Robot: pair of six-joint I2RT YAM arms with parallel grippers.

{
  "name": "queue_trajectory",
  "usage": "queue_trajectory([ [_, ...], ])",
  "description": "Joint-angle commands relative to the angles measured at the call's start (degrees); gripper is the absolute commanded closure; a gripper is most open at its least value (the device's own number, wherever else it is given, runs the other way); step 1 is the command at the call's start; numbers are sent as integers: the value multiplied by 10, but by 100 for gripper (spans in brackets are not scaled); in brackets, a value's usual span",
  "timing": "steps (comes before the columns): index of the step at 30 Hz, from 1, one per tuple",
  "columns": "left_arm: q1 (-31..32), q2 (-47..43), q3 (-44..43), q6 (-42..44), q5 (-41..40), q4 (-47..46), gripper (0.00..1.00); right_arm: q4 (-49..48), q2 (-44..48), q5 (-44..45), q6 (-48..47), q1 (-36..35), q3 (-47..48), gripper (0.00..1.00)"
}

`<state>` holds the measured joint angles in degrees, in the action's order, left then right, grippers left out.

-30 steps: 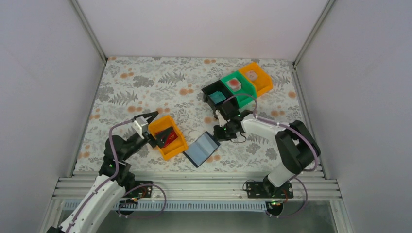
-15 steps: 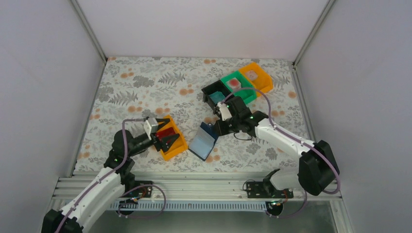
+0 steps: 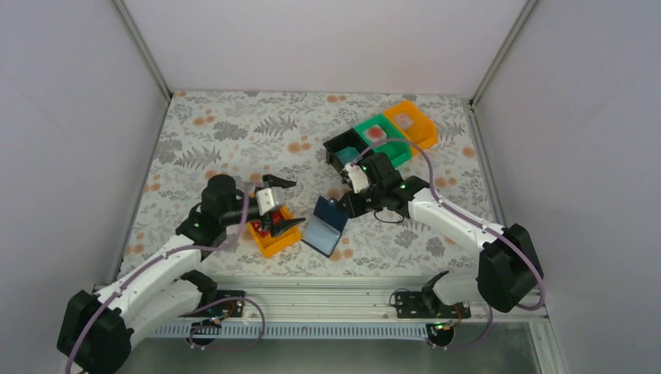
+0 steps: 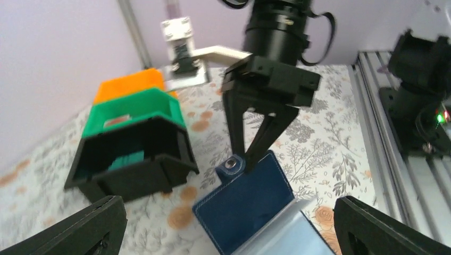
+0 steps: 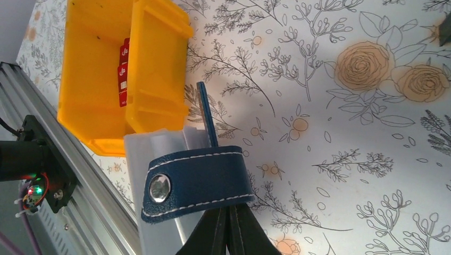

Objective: Take the credit cards out of the card holder

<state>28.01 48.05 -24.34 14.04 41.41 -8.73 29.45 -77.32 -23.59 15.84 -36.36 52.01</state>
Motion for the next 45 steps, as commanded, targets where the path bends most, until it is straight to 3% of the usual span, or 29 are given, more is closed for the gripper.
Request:
queue_trajectory([
  [1, 60, 53, -14, 305, -2, 82, 3, 9, -9, -23, -16, -3, 27, 96],
  [6, 143, 94, 6, 477, -107, 15, 6, 41, -26, -3, -7, 7, 42, 96],
  [11, 156, 101, -9, 456, -118, 21, 8, 57, 10, 35, 46, 50, 8, 96],
  [19, 161, 70, -5, 357, -138, 26, 8, 106, 57, 158, 134, 111, -49, 96],
  [27, 149, 12, 0, 148, -201, 10, 4, 70, 130, 192, 256, 137, -138, 96],
  [33, 110, -27, 15, 60, -208, 4, 2, 72, 136, 178, 291, 140, -169, 96],
  [34, 99, -34, 16, 42, -208, 3, 2, 81, 142, 189, 292, 141, -168, 91],
  [35, 86, -41, 18, 23, -209, 3, 2, 96, 149, 201, 291, 142, -162, 74],
  [37, 58, -53, 23, -15, -211, 3, 2, 133, 166, 240, 292, 142, -138, 29],
  [38, 45, -60, 27, -33, -212, 2, 1, 152, 174, 262, 291, 142, -119, 18],
  [40, 16, -73, 36, -64, -216, 0, 2, 177, 184, 293, 284, 139, -71, 10],
  [45, -49, -103, 48, -152, -237, 11, 1, 164, 143, 316, 277, 57, -30, 15],
])
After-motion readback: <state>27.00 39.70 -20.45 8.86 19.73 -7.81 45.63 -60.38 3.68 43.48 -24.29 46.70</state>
